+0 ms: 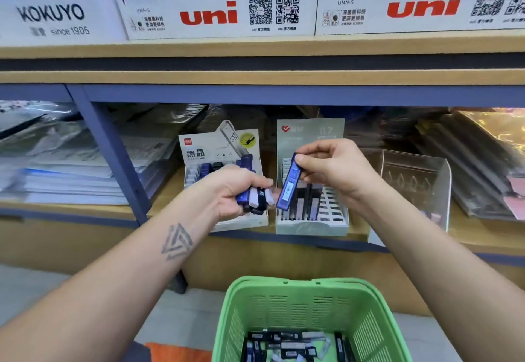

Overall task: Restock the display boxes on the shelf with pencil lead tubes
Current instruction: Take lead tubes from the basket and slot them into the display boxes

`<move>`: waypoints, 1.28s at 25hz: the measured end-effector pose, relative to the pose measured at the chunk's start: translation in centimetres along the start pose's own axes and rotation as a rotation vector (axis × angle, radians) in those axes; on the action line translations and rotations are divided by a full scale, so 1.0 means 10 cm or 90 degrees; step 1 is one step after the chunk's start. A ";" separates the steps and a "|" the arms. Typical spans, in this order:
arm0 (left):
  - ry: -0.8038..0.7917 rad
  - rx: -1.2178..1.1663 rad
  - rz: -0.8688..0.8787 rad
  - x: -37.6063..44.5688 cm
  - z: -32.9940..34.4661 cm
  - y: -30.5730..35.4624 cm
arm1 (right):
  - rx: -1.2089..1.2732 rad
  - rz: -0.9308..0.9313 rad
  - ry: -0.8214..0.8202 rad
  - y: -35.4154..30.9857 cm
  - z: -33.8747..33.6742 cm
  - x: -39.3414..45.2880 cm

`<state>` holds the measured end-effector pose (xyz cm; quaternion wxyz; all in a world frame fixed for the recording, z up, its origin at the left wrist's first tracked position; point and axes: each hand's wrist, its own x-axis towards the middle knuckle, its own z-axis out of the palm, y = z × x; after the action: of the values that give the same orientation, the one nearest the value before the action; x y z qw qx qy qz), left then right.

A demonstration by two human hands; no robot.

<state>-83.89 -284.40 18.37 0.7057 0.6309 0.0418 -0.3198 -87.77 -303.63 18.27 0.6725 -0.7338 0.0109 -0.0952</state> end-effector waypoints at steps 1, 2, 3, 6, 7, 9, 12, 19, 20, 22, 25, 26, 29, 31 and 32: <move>0.038 -0.011 0.019 0.02 -0.11 0.02 | -0.003 -0.004 -0.006 -0.01 0.09 0.03; 0.074 -0.019 0.040 0.05 -0.22 0.05 | -0.010 -0.009 -0.011 -0.01 0.17 0.06; 0.107 -0.020 0.058 0.08 -0.33 0.08 | -0.022 -0.015 -0.015 -0.02 0.24 0.09; 0.135 -0.055 0.091 0.07 -0.55 0.17 | -0.090 -0.035 -0.015 -0.01 0.40 0.18; 0.131 -0.075 0.094 0.05 -0.60 0.19 | -0.118 -0.044 -0.012 0.00 0.46 0.22; 0.129 -0.098 0.097 0.04 -0.69 0.21 | -0.204 -0.080 -0.005 0.05 0.58 0.36; 0.147 -0.107 0.109 0.07 -0.81 0.23 | -0.382 -0.164 -0.018 0.11 0.78 0.55; 0.159 -0.122 0.123 0.09 -0.98 0.29 | -0.516 -0.047 -0.121 0.10 0.97 0.88; 0.154 -0.123 0.124 0.08 -0.99 0.29 | -0.545 -0.038 -0.141 0.07 0.98 0.89; 0.148 -0.123 0.121 0.08 -0.98 0.29 | -0.566 -0.024 -0.174 0.06 1.01 0.91; 0.143 -0.125 0.119 0.09 -0.97 0.29 | -0.665 -0.061 -0.160 0.13 1.07 0.99; 0.144 -0.125 0.120 0.09 -0.97 0.28 | -0.712 -0.093 -0.152 0.15 1.08 1.01; 0.143 -0.133 0.116 0.12 -0.96 0.26 | -0.758 -0.151 -0.136 0.24 1.08 1.07; 0.144 -0.140 0.114 0.13 -0.95 0.25 | -0.763 -0.179 -0.105 0.26 1.08 1.10; 0.144 -0.140 0.114 0.14 -0.95 0.25 | -0.764 -0.193 -0.088 0.28 1.08 1.13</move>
<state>-78.21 -276.27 17.98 0.7870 0.5828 0.0994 -0.1764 -74.73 -294.89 16.07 0.1210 -0.9818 -0.0851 -0.1190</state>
